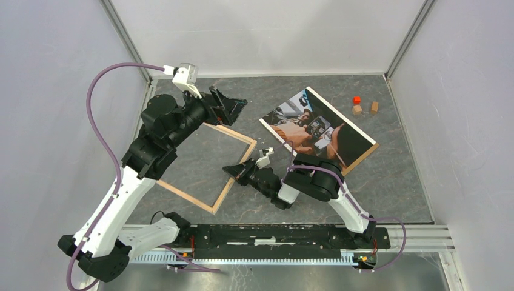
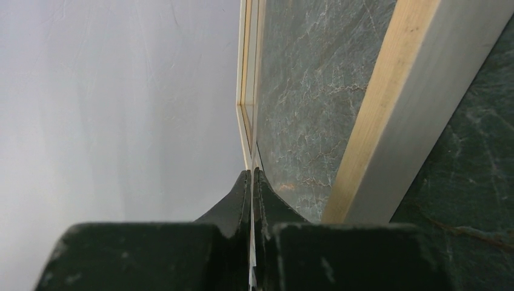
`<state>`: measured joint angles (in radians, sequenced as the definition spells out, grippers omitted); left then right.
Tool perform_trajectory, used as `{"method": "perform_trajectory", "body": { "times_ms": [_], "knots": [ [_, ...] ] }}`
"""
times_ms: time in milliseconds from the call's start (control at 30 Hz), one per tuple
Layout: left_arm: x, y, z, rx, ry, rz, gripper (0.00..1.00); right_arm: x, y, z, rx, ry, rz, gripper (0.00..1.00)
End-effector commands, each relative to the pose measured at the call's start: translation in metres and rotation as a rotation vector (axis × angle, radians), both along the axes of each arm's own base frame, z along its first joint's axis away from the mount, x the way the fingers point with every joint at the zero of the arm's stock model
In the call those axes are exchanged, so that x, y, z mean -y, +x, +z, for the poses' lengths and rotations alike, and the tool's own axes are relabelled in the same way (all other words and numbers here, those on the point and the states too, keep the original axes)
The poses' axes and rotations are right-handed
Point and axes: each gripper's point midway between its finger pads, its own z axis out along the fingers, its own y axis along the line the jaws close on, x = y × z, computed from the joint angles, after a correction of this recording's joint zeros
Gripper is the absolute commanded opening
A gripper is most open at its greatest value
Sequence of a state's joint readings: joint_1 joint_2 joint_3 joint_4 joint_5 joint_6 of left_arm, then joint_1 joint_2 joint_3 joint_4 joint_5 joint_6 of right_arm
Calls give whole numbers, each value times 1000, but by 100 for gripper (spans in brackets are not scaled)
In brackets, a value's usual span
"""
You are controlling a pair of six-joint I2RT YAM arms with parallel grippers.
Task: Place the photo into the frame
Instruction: Place the photo frame item in the photo frame.
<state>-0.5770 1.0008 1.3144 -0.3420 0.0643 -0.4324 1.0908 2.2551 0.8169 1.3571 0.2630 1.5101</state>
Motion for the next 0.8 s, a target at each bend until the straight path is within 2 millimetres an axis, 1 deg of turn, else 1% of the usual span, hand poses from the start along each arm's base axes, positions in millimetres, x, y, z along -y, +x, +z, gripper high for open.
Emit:
{"method": "perform_trajectory", "body": {
  "times_ms": [0, 200, 333, 533, 667, 767],
  "knots": [
    [2, -2, 12, 12, -57, -18, 100, 6, 18, -3, -1, 3, -61, 6],
    [2, -2, 12, 12, -60, -19, 100, 0, 16, -4, 0, -33, -36, 24],
    [2, -3, 12, 15, -59, -19, 100, 2, 11, -7, -13, -86, -22, 42],
    [1, -4, 13, 18, -62, -20, 100, 10, 2, -12, -18, -223, 6, 66],
    [2, -5, 13, 17, -67, -28, 100, 14, -6, -23, -50, -321, 34, 72],
    [1, -4, 13, 18, -66, -23, 100, 9, -12, -29, -71, -376, 69, 72]
  ]
}}
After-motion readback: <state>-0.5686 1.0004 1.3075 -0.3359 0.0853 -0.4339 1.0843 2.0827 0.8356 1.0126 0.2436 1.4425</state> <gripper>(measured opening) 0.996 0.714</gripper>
